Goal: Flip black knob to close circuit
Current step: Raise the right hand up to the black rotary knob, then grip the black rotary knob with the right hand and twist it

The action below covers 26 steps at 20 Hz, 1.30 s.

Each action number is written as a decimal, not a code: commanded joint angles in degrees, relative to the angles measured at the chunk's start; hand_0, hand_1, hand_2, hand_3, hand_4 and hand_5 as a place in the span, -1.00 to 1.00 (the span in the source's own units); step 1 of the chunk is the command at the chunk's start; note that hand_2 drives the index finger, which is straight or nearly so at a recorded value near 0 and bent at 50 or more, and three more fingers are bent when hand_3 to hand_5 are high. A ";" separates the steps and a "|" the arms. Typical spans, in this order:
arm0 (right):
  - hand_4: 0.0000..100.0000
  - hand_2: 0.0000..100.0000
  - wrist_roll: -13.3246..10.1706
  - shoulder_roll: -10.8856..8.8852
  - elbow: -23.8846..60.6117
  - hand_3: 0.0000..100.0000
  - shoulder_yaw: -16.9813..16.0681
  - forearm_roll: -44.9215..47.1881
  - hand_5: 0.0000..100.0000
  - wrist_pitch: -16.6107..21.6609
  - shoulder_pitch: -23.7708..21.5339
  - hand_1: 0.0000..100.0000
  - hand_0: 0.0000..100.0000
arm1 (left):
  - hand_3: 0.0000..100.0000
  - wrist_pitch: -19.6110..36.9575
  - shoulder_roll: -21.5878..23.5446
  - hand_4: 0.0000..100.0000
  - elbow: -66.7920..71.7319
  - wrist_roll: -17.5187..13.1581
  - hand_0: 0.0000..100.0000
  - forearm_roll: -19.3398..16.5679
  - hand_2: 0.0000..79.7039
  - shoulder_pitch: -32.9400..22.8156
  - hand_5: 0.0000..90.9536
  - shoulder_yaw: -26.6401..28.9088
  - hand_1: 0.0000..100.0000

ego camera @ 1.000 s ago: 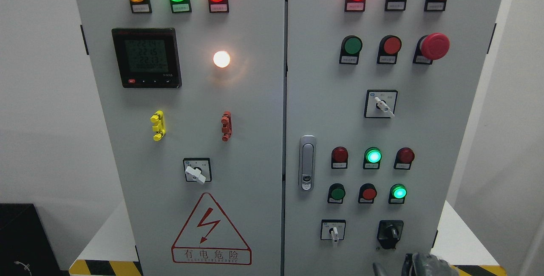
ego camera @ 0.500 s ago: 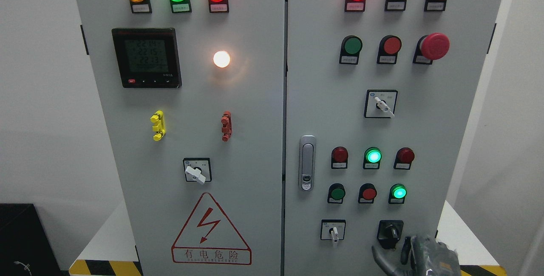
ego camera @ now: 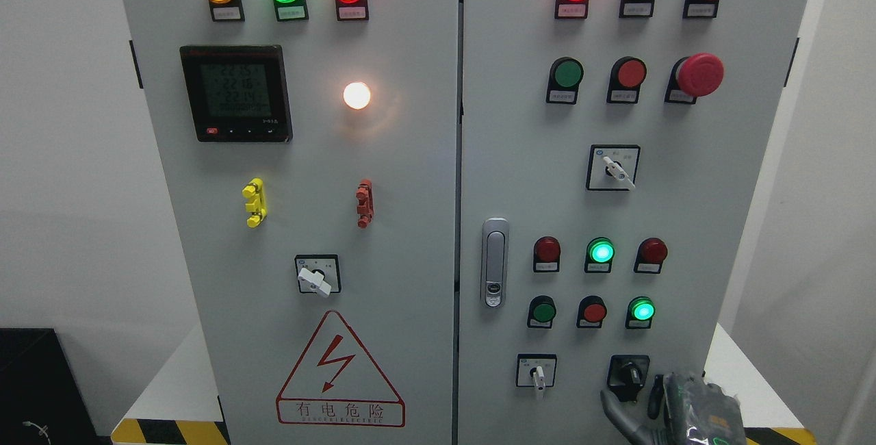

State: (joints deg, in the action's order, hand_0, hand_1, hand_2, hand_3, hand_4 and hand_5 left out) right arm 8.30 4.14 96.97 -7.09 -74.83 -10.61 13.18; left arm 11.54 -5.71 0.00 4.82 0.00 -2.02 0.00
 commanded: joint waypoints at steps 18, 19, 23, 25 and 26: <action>0.57 0.52 -0.56 -1.85 -1.88 0.91 -1.69 -0.76 0.54 0.41 1.85 -0.42 -1.00 | -1.00 -0.03 0.00 -1.00 1.32 0.01 -1.00 -1.23 -1.00 0.00 -1.00 -1.14 -1.00; 0.57 0.52 -0.57 -1.94 -1.88 0.91 -1.78 -0.67 0.54 0.41 1.85 -0.42 -1.00 | -1.00 -0.03 0.00 -1.00 1.23 0.01 -1.00 -1.23 -1.00 0.00 -1.00 -1.14 -1.00; 0.57 0.52 -0.65 -2.20 -1.88 0.91 -2.05 -0.58 0.54 0.59 1.85 -0.41 -1.00 | -1.00 -0.03 0.00 -1.00 1.32 0.01 -1.00 -1.23 -1.00 0.00 -1.00 -1.14 -1.00; 0.56 0.52 -0.65 -2.47 -1.88 0.91 -2.05 -0.49 0.54 0.59 1.85 -0.40 -1.00 | -1.00 -0.03 0.00 -1.00 1.32 0.01 -1.00 -1.23 -1.00 0.00 -1.00 -1.14 -1.00; 0.56 0.52 -0.65 -2.47 -1.96 0.91 -2.05 -0.49 0.54 0.59 1.85 -0.40 -1.00 | -1.00 -0.03 0.00 -1.00 1.32 0.01 -1.00 -1.23 -1.00 0.00 -1.00 -1.14 -1.00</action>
State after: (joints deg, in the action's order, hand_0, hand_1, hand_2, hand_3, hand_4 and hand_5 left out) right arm 7.70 1.93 95.53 -8.27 -75.45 -9.95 14.92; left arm 11.54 -5.71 0.00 4.81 0.00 -2.02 0.00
